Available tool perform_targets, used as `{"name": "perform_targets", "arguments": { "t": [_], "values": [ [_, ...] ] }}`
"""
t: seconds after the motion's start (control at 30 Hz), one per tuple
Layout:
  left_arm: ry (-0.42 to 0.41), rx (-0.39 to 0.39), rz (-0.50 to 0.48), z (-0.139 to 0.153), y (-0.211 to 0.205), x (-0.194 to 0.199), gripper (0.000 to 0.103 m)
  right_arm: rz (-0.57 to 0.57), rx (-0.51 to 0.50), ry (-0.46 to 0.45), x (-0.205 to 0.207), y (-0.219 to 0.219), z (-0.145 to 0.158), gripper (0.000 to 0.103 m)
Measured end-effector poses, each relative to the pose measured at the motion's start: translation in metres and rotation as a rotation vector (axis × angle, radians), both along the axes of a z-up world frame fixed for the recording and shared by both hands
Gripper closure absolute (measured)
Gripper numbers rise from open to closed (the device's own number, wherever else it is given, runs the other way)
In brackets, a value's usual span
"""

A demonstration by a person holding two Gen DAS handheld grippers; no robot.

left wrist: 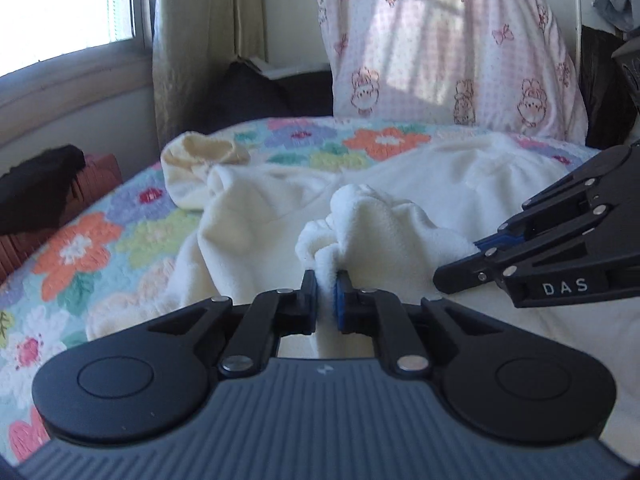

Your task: Fold clothes

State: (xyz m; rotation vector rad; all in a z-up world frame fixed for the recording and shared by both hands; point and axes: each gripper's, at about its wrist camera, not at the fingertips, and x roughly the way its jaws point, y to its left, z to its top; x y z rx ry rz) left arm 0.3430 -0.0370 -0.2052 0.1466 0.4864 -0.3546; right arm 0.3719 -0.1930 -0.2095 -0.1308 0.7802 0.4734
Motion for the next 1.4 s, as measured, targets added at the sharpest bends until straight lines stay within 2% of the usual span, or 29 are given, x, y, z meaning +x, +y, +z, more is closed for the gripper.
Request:
{"name": "perform_targets", "arguments": {
  "t": [0.07, 0.13, 0.17, 0.27, 0.33, 0.43, 0.5, 0.6, 0.63, 0.7, 0.73, 0.77, 0.8, 0.87, 0.93, 0.97, 1.0, 1.03, 1.07, 1.17, 1.23, 1.3, 1.33, 1.4],
  "values": [
    [-0.081, -0.038, 0.036, 0.021, 0.009, 0.006, 0.091, -0.029, 0.009, -0.084, 0.007, 0.001, 0.023, 0.093],
    [-0.092, -0.042, 0.069, 0.024, 0.017, 0.015, 0.069, -0.062, 0.018, -0.143, 0.016, 0.001, 0.04, 0.093],
    [-0.086, -0.033, 0.087, 0.023, 0.022, 0.019, 0.047, -0.08, 0.02, -0.16, 0.021, 0.0, 0.047, 0.093],
    [-0.066, -0.01, 0.137, 0.02, 0.035, 0.029, 0.046, -0.142, -0.074, -0.163, 0.045, 0.005, 0.04, 0.093],
    [0.023, -0.085, 0.078, 0.014, 0.049, 0.026, 0.046, -0.184, -0.076, -0.146, 0.058, 0.004, 0.03, 0.093],
    [0.16, -0.192, -0.016, 0.0, 0.066, 0.017, 0.046, -0.205, -0.042, -0.137, 0.07, 0.004, 0.022, 0.093],
    [0.226, -0.22, -0.057, -0.012, 0.069, 0.011, 0.046, -0.19, -0.009, -0.163, 0.072, 0.009, 0.025, 0.093],
    [0.299, -0.194, -0.103, -0.03, 0.061, 0.007, 0.046, -0.162, 0.095, -0.204, 0.07, 0.013, 0.038, 0.093],
    [0.317, -0.183, -0.115, -0.034, 0.058, 0.007, 0.046, -0.163, 0.099, -0.201, 0.072, 0.014, 0.038, 0.093],
    [0.357, -0.178, -0.119, -0.041, 0.053, 0.007, 0.046, -0.208, 0.004, -0.16, 0.08, 0.017, 0.029, 0.09],
    [0.385, -0.188, -0.126, -0.044, 0.051, 0.007, 0.045, -0.242, -0.063, -0.132, 0.083, 0.018, 0.022, 0.081],
    [0.408, -0.197, -0.13, -0.047, 0.05, 0.008, 0.042, -0.275, -0.129, -0.105, 0.086, 0.018, 0.015, 0.077],
    [0.413, -0.198, -0.124, -0.049, 0.049, 0.008, 0.038, -0.294, -0.161, -0.076, 0.085, 0.015, 0.011, 0.076],
    [0.404, -0.185, -0.109, -0.052, 0.047, 0.01, 0.037, -0.329, -0.222, -0.019, 0.084, 0.008, 0.004, 0.075],
    [0.405, -0.208, -0.116, -0.051, 0.049, 0.015, 0.039, -0.295, -0.157, 0.025, 0.08, 0.002, 0.013, 0.07],
    [0.407, -0.219, -0.128, -0.05, 0.051, 0.016, 0.049, -0.272, -0.115, 0.062, 0.081, 0.001, 0.02, 0.062],
    [0.408, -0.229, -0.14, -0.049, 0.052, 0.018, 0.074, -0.26, -0.08, 0.105, 0.084, 0.003, 0.027, 0.059],
    [0.405, -0.232, -0.143, -0.047, 0.053, 0.016, 0.082, -0.248, -0.044, 0.148, 0.088, 0.006, 0.034, 0.056],
    [0.401, -0.232, -0.143, -0.048, 0.055, 0.017, 0.083, -0.231, -0.013, 0.2, 0.09, 0.012, 0.038, 0.055],
    [0.408, -0.242, -0.108, -0.051, 0.065, 0.016, 0.083, -0.199, 0.038, 0.328, 0.092, 0.035, 0.048, 0.052],
    [0.411, -0.263, -0.094, -0.052, 0.073, 0.015, 0.083, -0.181, 0.008, 0.395, 0.091, 0.056, 0.051, 0.051],
    [0.417, -0.279, -0.057, -0.053, 0.079, 0.015, 0.082, -0.161, -0.031, 0.424, 0.089, 0.073, 0.055, 0.05],
    [0.425, -0.287, -0.037, -0.053, 0.081, 0.016, 0.079, -0.153, -0.049, 0.436, 0.09, 0.08, 0.055, 0.047],
    [0.475, -0.316, -0.023, -0.058, 0.083, 0.021, 0.061, -0.143, -0.083, 0.452, 0.096, 0.092, 0.049, 0.042]
  ]
}}
